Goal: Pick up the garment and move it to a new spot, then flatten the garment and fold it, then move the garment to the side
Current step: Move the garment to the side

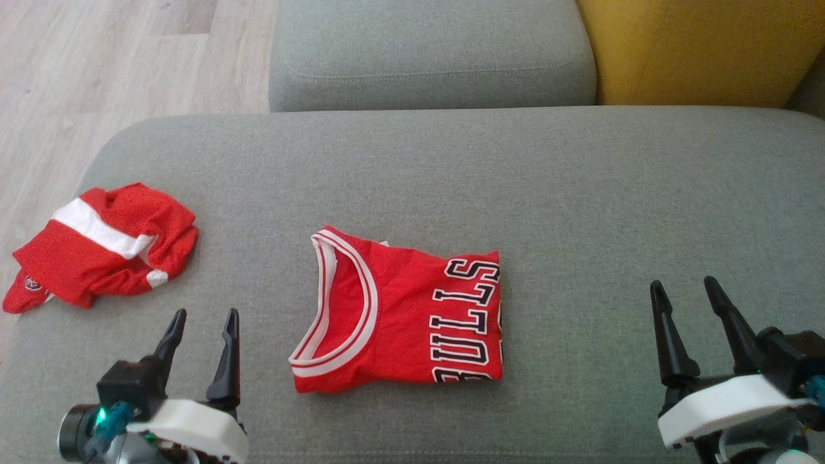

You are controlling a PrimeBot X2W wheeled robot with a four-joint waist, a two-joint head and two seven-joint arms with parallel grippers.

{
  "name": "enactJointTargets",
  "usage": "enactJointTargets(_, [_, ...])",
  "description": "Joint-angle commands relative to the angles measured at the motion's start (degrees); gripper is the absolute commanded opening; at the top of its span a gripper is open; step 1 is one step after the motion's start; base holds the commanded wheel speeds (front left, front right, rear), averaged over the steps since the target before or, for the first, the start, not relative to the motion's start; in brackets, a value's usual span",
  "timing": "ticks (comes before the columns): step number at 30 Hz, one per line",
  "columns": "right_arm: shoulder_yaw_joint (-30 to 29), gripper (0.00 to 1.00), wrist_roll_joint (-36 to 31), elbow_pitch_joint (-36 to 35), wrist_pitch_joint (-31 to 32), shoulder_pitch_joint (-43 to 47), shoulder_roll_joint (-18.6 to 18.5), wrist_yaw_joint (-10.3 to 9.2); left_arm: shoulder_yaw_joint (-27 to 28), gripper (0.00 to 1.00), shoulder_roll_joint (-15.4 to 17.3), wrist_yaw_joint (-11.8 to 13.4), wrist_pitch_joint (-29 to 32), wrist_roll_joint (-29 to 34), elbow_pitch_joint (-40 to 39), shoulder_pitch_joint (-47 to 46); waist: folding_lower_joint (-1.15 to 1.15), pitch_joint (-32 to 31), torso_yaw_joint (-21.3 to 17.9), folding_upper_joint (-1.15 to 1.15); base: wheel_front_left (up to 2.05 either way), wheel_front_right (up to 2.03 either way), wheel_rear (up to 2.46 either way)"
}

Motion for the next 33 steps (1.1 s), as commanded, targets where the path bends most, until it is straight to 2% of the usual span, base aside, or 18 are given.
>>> enactJointTargets(1, [1.3,1.0,0.4,-2.2,0.0,-1.9,-0.4,-0.04,2.6,1.0,1.3,0.4,-0.2,-0.4,-1.9,-2.5,0.0,0.0,-0.1,0.0,0.0,0.0,0.0])
enactJointTargets(20, [2.7,1.0,0.3,1.1,0.1,-3.8,-0.4,-0.04,2.2,1.0,1.9,1.1,-0.7,-0.5,-2.4,-3.6,0.0,1.5,0.2,0.0,0.0,0.0,0.0])
enactJointTargets(27, [9.8,1.0,1.6,10.1,0.8,-9.6,-0.4,-0.04,2.3,1.0,1.7,1.1,-1.6,-0.6,-2.7,-5.8,0.0,5.4,1.7,0.0,0.0,0.0,0.0])
enactJointTargets(33, [16.2,1.0,4.1,20.5,0.9,-16.3,-0.4,-0.04,2.1,1.0,1.0,0.5,-2.7,-1.1,-1.9,-9.1,0.0,9.6,3.2,0.0,0.0,0.0,0.0])
